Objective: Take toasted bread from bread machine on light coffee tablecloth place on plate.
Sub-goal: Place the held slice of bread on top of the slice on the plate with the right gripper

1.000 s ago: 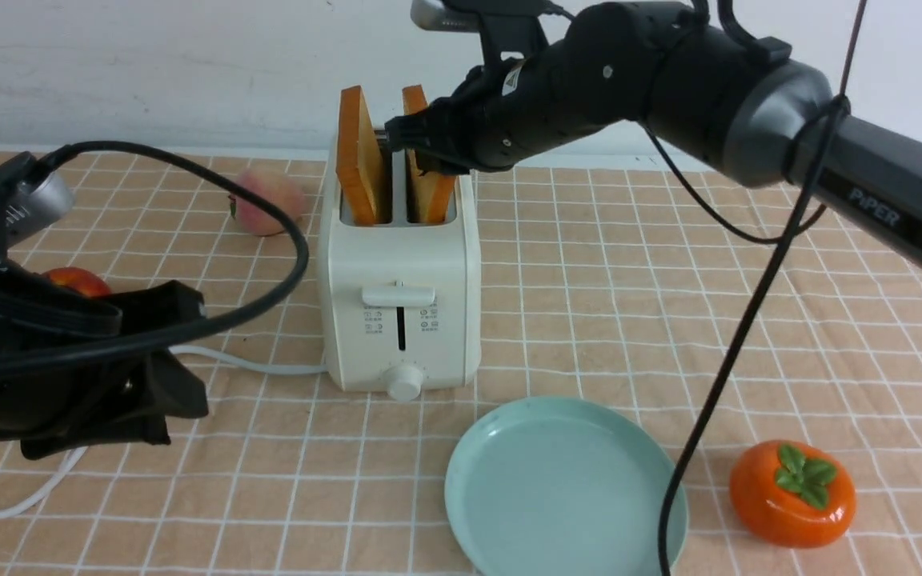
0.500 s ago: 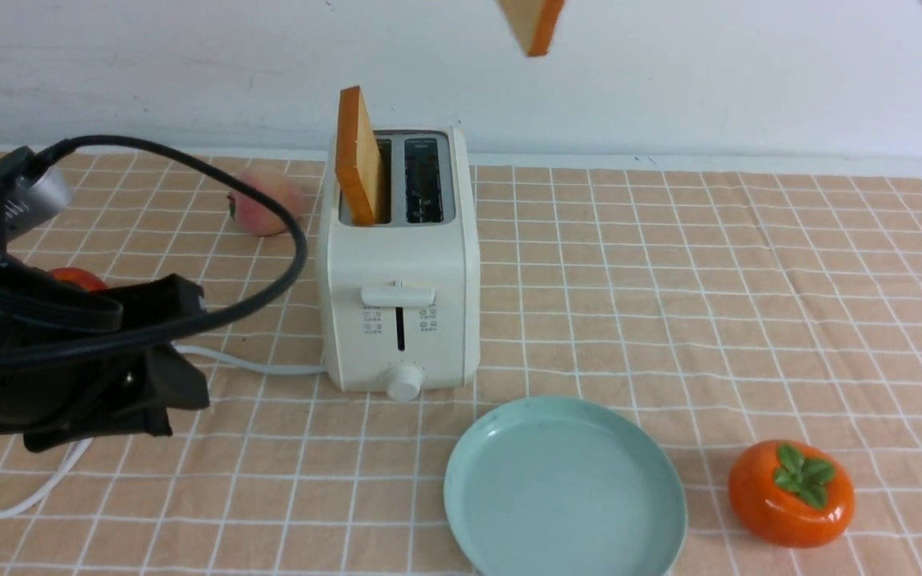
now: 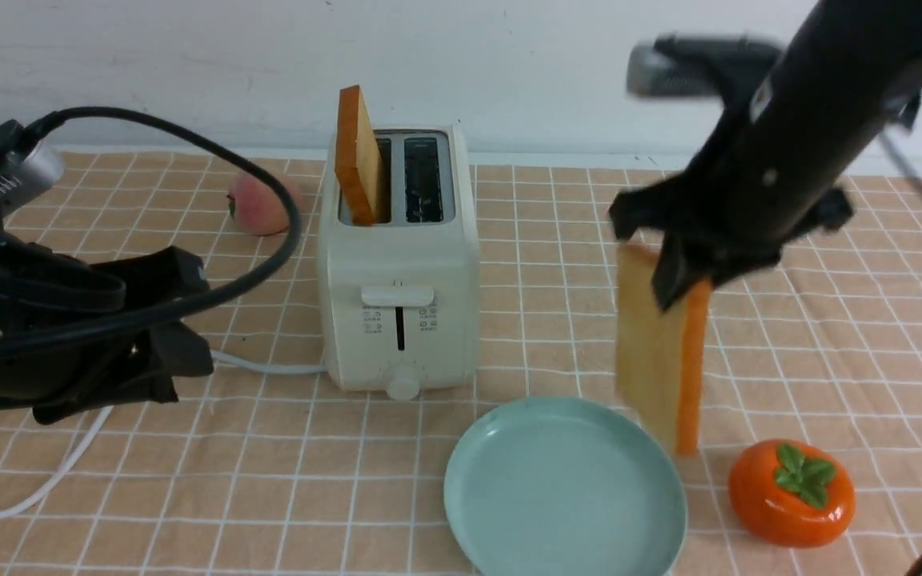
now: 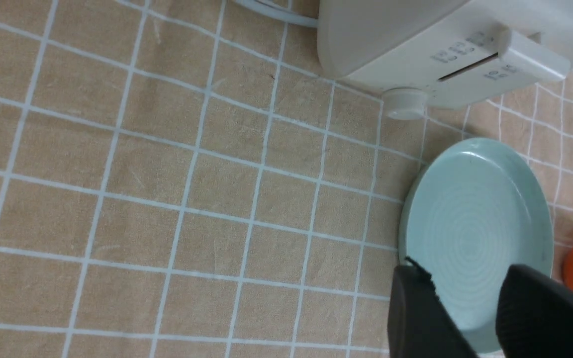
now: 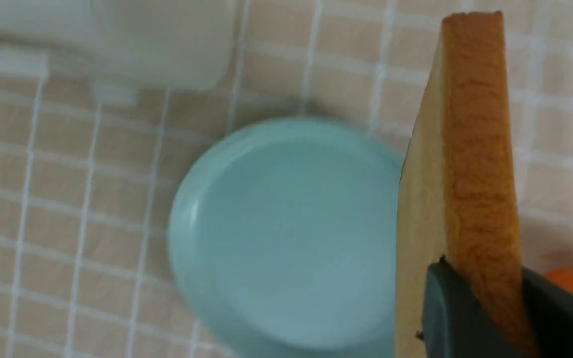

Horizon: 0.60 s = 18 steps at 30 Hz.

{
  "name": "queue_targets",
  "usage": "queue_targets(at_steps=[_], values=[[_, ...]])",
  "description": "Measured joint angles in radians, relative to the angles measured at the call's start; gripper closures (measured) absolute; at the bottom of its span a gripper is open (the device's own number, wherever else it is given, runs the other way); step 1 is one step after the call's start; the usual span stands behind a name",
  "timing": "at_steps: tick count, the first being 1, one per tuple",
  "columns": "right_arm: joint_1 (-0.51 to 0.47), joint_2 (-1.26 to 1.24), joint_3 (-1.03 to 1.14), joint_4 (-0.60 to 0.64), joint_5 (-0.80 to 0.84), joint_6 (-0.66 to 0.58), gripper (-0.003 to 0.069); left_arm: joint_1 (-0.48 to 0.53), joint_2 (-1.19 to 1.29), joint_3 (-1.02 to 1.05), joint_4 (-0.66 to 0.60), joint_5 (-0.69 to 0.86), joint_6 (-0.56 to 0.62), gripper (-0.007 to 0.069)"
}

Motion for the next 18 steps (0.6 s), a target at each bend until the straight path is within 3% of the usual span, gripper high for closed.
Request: queue_targets(at_steps=[5, 10, 14, 18], values=[[0.000, 0.003, 0.231, 0.364, -0.226, -0.234, 0.0559, 0.000, 0.000, 0.000, 0.000, 0.009, 0.000, 0.0386], [0.000, 0.003, 0.324, 0.537, -0.295, -0.438, 0.0559, 0.000, 0.000, 0.000, -0.007, 0.009, 0.000, 0.0386], [0.000, -0.002, 0.344, 0.535, -0.306, -0.457, 0.0557, 0.000, 0.000, 0.000, -0.009, 0.009, 0.000, 0.0386], [0.000, -0.007, 0.345, 0.464, -0.304, -0.424, 0.0494, 0.000, 0.000, 0.000, -0.020, 0.009, 0.000, 0.0386]])
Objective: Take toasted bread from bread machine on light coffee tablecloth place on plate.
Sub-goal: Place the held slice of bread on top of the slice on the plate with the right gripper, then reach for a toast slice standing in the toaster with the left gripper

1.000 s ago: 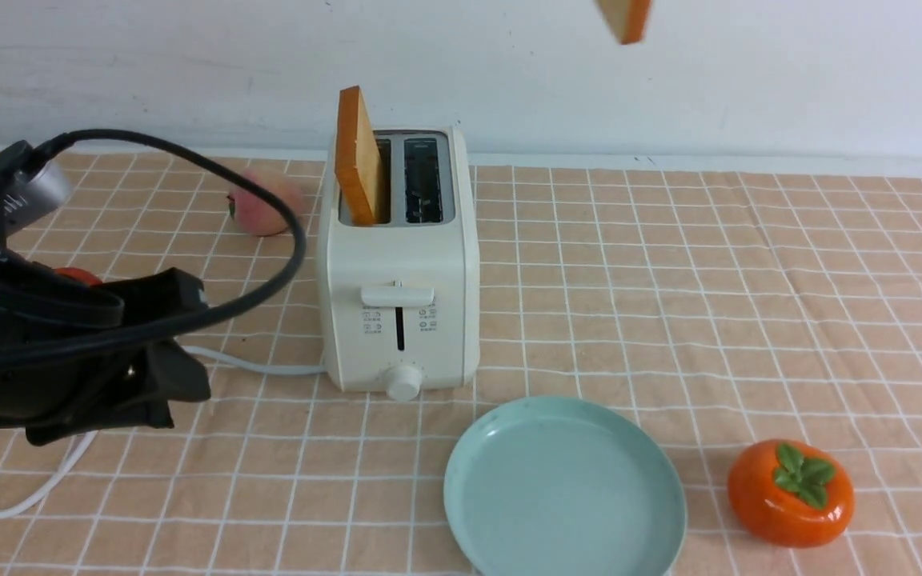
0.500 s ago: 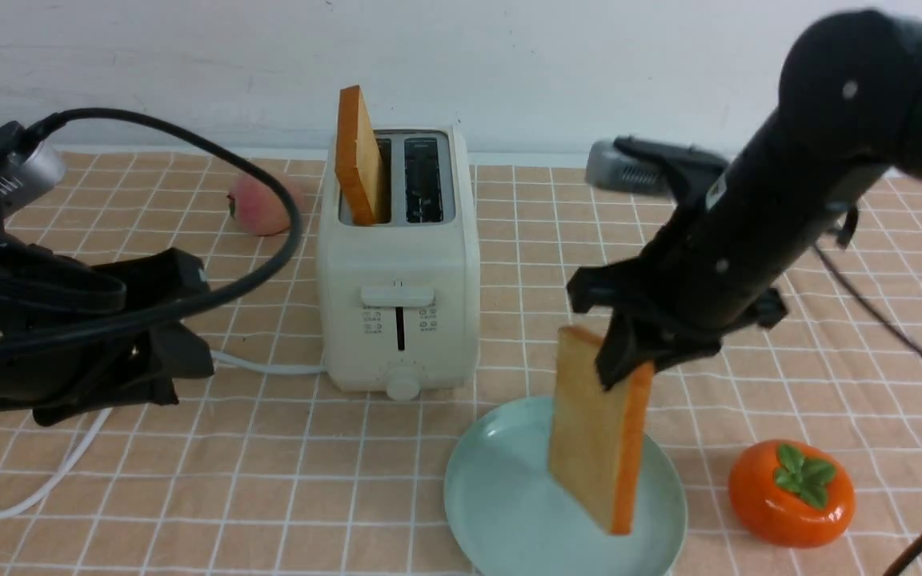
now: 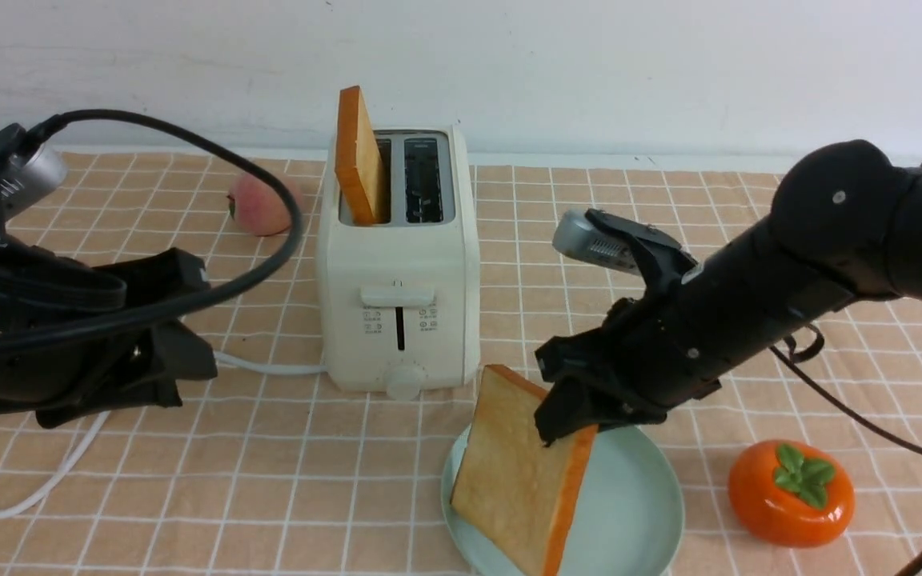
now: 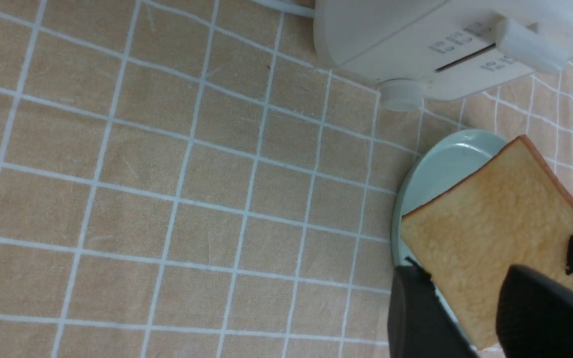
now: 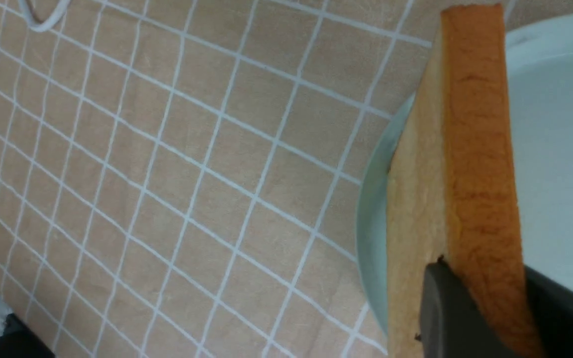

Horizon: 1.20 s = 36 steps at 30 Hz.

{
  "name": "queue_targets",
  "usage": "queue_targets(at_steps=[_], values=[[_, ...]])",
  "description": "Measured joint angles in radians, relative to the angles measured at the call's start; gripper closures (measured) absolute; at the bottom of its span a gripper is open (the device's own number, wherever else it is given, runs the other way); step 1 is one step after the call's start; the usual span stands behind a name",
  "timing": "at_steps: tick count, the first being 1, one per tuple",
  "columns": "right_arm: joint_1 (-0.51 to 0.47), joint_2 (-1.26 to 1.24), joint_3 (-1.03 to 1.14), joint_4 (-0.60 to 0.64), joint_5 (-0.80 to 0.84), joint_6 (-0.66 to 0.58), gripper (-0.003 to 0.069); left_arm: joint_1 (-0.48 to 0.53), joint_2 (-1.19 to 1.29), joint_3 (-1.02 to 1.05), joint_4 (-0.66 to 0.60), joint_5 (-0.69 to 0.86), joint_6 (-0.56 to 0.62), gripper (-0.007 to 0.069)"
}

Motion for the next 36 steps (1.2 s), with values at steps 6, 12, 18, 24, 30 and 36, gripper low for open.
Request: queue_targets(at_steps=[6, 12, 18, 24, 30, 36], values=[[0.000, -0.051, 0.003, -0.150, 0.004, 0.045, 0.0201, 0.000, 0.000, 0.000, -0.066, -0.062, 0.063, 0.0386], [0.000, -0.175, -0.007, -0.202, -0.001, 0.046, 0.0054, 0.000, 0.008, -0.016, -0.114, -0.220, 0.181, 0.0382], [0.000, -0.325, -0.057, -0.228, 0.024, 0.046, 0.0076, 0.000, 0.135, -0.225, -0.110, -0.196, 0.252, 0.0324], [0.000, -0.465, -0.071, -0.228, 0.028, 0.038, 0.0126, 0.000, 0.324, -0.469, -0.103, -0.111, 0.252, 0.0257], [0.000, -0.551, -0.071, -0.230, 0.028, 0.029, 0.0141, -0.007, 0.485, -0.667, -0.057, 0.007, 0.214, 0.0206], [0.000, -0.560, -0.072, -0.235, 0.043, 0.029, 0.0143, -0.112, 0.629, -0.845, 0.221, 0.074, 0.053, 0.0166]])
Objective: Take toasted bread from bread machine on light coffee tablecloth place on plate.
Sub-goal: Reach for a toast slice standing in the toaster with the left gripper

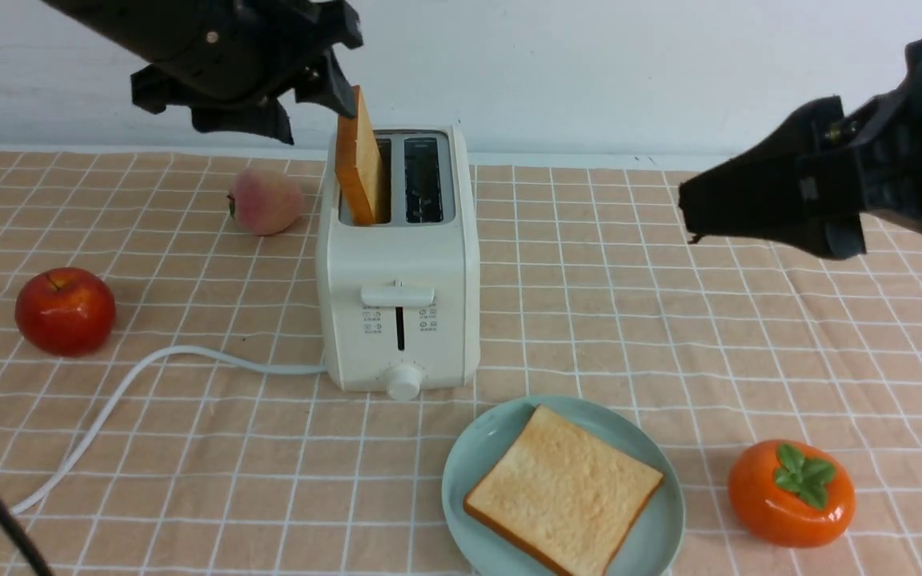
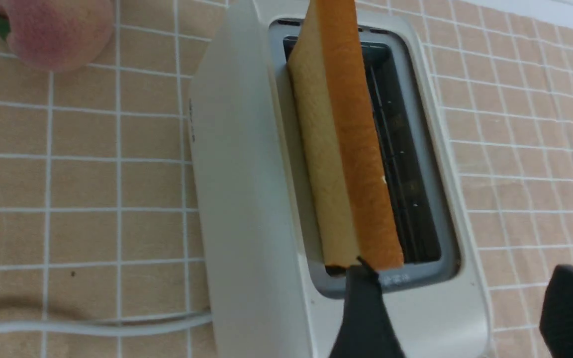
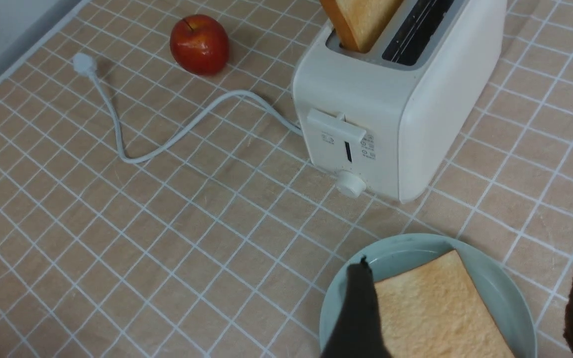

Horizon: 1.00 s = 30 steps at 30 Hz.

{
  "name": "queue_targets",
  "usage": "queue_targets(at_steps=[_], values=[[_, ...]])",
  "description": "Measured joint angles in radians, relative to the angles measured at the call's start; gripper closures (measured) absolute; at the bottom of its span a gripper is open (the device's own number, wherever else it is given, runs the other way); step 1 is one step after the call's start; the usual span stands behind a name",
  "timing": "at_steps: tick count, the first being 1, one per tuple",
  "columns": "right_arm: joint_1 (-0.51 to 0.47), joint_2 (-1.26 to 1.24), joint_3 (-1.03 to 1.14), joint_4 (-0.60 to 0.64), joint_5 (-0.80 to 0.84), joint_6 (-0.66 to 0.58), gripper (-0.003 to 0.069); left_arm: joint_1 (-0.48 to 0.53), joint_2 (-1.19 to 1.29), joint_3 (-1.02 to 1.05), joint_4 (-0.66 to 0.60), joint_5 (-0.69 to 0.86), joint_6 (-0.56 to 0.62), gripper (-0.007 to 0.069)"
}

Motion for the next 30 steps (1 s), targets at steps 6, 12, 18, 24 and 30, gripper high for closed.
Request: queue_targets(at_steps=[6, 12, 18, 24, 30], values=[[0.000, 0.000, 0.000, 0.000, 0.011, 0.000, 0.0143, -0.089, 0.121, -0.100, 0.300, 0.032, -0.281, 0.0158], [0.000, 0.000, 0.000, 0.000, 0.045, 0.000, 0.0143, -0.087, 0.206, -0.112, 0.358, 0.006, -0.383, 0.0160], [0.000, 0.000, 0.000, -0.005, 0.087, 0.000, 0.0143, -0.087, 0.237, -0.112, 0.359, -0.044, -0.386, 0.0279], [0.000, 0.000, 0.000, -0.028, 0.117, 0.000, 0.0143, -0.087, 0.185, -0.112, 0.355, -0.046, -0.380, 0.0536], [0.000, 0.000, 0.000, -0.038, 0.120, 0.000, 0.0143, -0.087, -0.024, -0.112, 0.341, 0.039, -0.305, 0.0527]])
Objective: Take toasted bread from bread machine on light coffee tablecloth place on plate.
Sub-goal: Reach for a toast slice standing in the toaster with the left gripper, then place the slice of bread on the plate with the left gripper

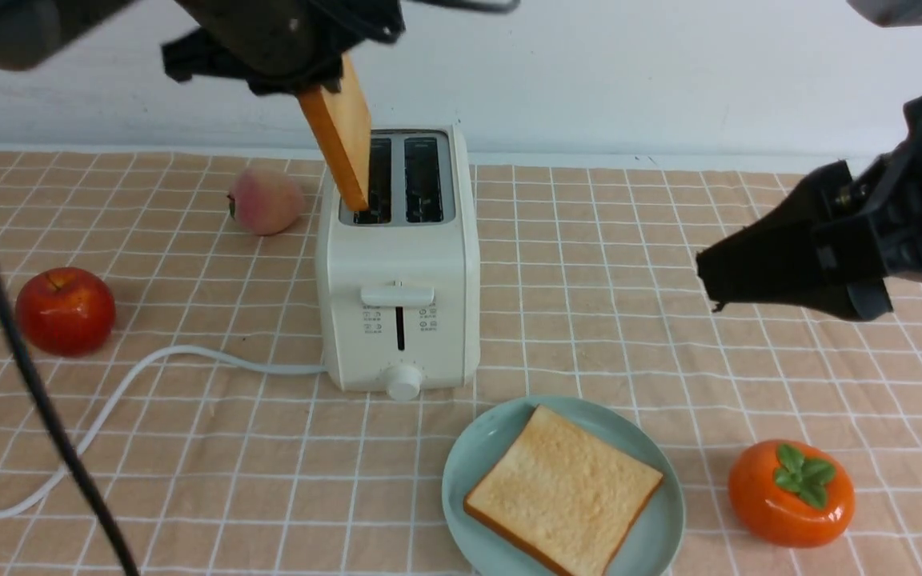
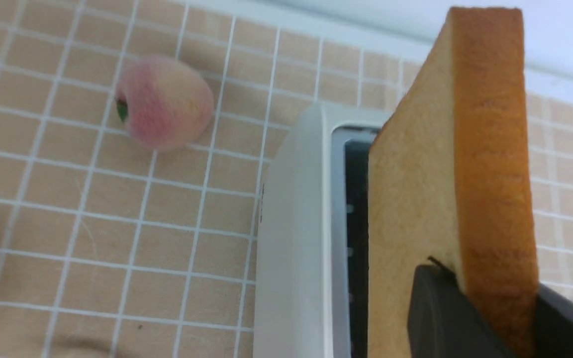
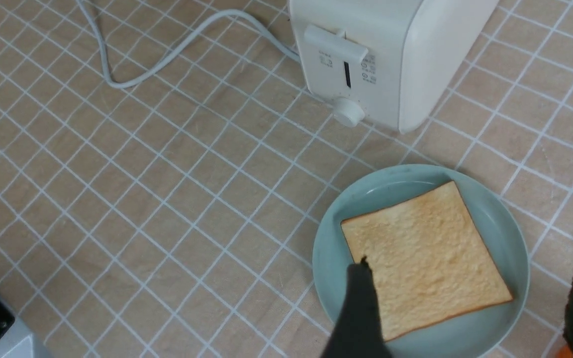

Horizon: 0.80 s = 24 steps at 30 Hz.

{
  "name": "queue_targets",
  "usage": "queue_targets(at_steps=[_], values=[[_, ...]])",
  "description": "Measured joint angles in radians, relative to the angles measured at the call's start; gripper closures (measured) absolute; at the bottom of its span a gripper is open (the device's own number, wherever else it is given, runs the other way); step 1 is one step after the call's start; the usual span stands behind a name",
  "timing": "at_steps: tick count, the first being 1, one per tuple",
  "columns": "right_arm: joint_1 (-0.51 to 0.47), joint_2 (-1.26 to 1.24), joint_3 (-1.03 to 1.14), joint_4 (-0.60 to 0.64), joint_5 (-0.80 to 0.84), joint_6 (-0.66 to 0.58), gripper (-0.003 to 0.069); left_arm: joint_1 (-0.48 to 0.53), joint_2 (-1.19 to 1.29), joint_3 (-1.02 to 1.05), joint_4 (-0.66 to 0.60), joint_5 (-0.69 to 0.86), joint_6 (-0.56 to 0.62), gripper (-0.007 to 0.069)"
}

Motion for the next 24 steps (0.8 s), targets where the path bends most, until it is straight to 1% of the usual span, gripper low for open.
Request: queue_targets(at_steps=[2, 5, 7, 9, 11, 12, 13, 14, 15, 16, 17, 18, 20, 22, 23, 24], values=[[0.000, 0.000, 0.000, -0.001, 0.000, 0.000, 0.0143, 0.000, -0.093, 0.000, -0.025, 0.053, 0.045, 0.0527], [0.000, 0.000, 0.000, -0.020, 0.000, 0.000, 0.0143, 0.000, -0.233, -0.002, -0.110, 0.148, 0.131, 0.0527], [0.000, 0.000, 0.000, -0.040, 0.000, 0.000, 0.0143, 0.000, -0.310, 0.016, -0.198, 0.190, 0.203, 0.0527], [0.000, 0.000, 0.000, -0.065, 0.000, 0.000, 0.0143, 0.000, -0.394, 0.094, -0.342, 0.205, 0.317, 0.0527], [0.000, 0.000, 0.000, -0.072, 0.000, 0.000, 0.0143, 0.000, -0.427, 0.142, -0.419, 0.201, 0.376, 0.0527], [0.000, 0.000, 0.000, -0.080, 0.000, 0.000, 0.0143, 0.000, -0.449, 0.220, -0.497, 0.189, 0.430, 0.0527], [0.000, 0.000, 0.000, -0.083, 0.001, 0.000, 0.0143, 0.000, -0.459, 0.257, -0.547, 0.181, 0.463, 0.0527], [0.000, -0.001, 0.000, -0.093, 0.004, 0.000, 0.0143, 0.000, -0.467, 0.347, -0.622, 0.153, 0.502, 0.0527], [0.000, -0.001, 0.000, -0.095, 0.005, 0.000, 0.0143, 0.000, -0.467, 0.374, -0.647, 0.143, 0.512, 0.0527], [0.000, -0.001, 0.000, -0.101, 0.013, 0.000, 0.0143, 0.000, -0.459, 0.475, -0.749, 0.098, 0.543, 0.0527], [0.000, -0.001, 0.000, -0.102, 0.014, 0.000, 0.0143, 0.000, -0.459, 0.490, -0.749, 0.091, 0.543, 0.0527], [0.000, -0.001, 0.000, -0.106, 0.026, 0.000, 0.0143, 0.000, -0.432, 0.607, -0.867, 0.029, 0.572, 0.0527], [0.000, -0.001, 0.000, -0.108, 0.041, 0.000, 0.0144, 0.000, -0.395, 0.727, -0.980, -0.044, 0.620, 0.0527], [0.000, -0.002, 0.000, -0.108, 0.059, 0.000, 0.0150, 0.000, -0.333, 0.825, -1.135, -0.111, 0.703, 0.0527], [0.000, -0.002, 0.000, -0.108, 0.063, 0.000, 0.0152, 0.000, -0.312, 0.851, -1.184, -0.129, 0.740, 0.0527], [0.000, -0.003, 0.000, -0.108, 0.078, 0.000, 0.0159, 0.000, -0.259, 0.904, -1.318, -0.160, 0.862, 0.0527]])
